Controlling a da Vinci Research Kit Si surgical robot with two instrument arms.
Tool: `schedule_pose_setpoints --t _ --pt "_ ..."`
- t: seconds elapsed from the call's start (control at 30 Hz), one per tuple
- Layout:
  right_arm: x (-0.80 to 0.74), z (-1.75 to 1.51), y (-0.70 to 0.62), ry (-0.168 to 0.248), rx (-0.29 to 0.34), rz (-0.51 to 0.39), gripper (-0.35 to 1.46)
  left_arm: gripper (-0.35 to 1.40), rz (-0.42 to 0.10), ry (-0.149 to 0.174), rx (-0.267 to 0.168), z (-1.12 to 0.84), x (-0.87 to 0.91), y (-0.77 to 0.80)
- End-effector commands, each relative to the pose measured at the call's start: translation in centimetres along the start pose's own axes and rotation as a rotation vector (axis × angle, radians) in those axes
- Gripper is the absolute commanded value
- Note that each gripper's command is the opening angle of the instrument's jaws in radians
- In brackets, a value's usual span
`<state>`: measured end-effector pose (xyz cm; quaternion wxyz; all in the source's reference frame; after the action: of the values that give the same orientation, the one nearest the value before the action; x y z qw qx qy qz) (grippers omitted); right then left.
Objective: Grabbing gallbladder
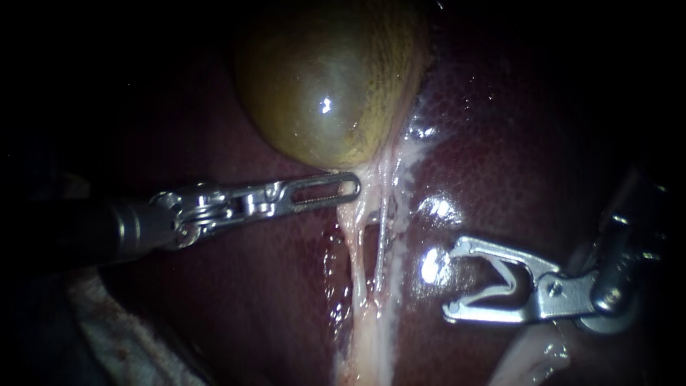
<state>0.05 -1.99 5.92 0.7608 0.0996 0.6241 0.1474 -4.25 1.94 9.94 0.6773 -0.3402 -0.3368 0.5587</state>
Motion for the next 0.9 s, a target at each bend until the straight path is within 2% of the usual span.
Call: schedule_pose_setpoints --t 0.03,0.9 --pt "0.00 0.00 0.00 0.000 0.000 0.000 0.59 -0.35 -0.004 -0.003 0.003 -0.02 -0.01 0.00" --pt "0.00 0.00 0.00 0.000 0.000 0.000 0.59 -0.35 -0.003 -0.011 0.016 -0.07 -0.05 0.01"
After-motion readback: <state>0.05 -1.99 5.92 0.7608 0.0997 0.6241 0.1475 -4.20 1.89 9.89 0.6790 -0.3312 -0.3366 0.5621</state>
